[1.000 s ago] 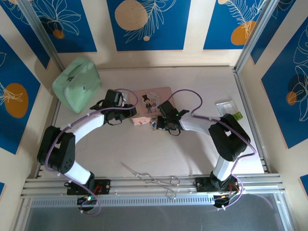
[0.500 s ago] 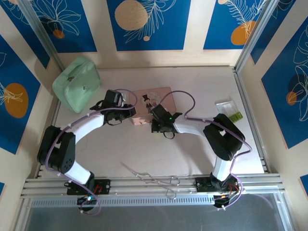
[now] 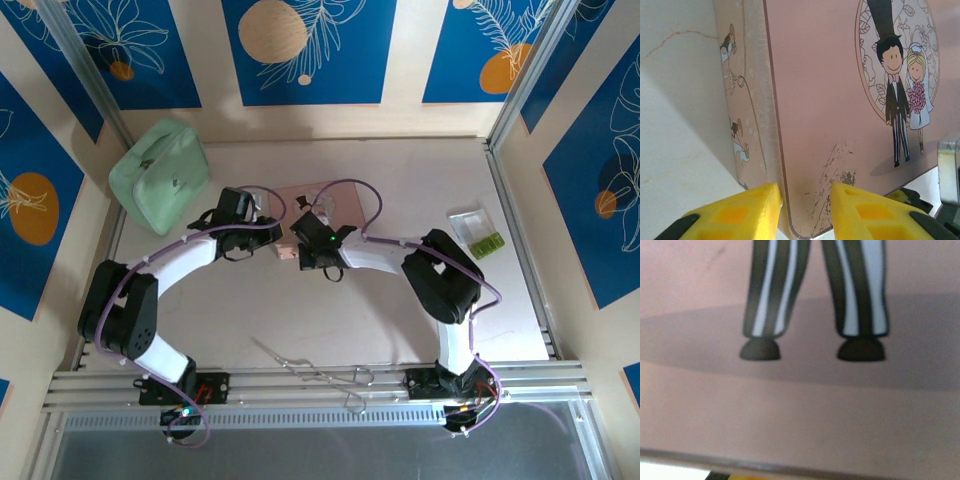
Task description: Unlock the padlock with the key
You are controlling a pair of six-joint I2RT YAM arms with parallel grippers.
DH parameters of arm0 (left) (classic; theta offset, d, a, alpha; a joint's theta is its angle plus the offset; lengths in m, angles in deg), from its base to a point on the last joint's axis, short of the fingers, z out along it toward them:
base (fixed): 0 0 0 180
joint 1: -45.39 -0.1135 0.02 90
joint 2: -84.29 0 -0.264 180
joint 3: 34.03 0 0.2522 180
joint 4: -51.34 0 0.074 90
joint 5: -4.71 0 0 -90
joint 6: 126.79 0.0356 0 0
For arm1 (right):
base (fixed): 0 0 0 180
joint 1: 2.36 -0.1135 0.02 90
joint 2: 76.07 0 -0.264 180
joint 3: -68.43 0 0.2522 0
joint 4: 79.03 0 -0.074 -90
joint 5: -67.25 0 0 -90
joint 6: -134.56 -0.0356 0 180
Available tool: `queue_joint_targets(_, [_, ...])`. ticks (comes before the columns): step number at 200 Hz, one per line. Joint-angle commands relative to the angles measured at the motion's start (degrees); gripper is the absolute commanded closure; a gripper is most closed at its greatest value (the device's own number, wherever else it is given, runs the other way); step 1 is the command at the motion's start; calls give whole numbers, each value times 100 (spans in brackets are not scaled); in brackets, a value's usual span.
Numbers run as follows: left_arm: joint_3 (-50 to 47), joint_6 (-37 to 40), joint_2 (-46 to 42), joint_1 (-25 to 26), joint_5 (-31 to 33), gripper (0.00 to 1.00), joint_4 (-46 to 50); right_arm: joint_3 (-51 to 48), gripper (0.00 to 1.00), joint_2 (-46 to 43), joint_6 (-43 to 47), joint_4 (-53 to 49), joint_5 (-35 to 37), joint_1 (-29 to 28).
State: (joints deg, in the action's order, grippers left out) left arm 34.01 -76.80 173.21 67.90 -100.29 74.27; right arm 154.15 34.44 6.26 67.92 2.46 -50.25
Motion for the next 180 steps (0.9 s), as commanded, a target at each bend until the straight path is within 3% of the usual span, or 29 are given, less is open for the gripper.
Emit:
queue_joint_targets(1, [-198,79,-22,-35,-152,66,183,302,96,228,68,-442,186,-24])
queue_joint_targets(51, [31,231,-84,-51,-134,63,402,-158,81,-851,180,-604,274,-380])
queue_joint_targets(102, [-27,88,-361,-44,-186,60,370,-1119,55,-2421,271,-505,-83,-326])
queue_joint_targets(130, [-282,-23,-774,-19,-209,58,382,-1675,52,-3022,195,-223,-328,-106])
queue_joint_targets(180, [-652,-180,-1331,129,-437,58,299,-2040,52,-3326,-157,224,-565,62])
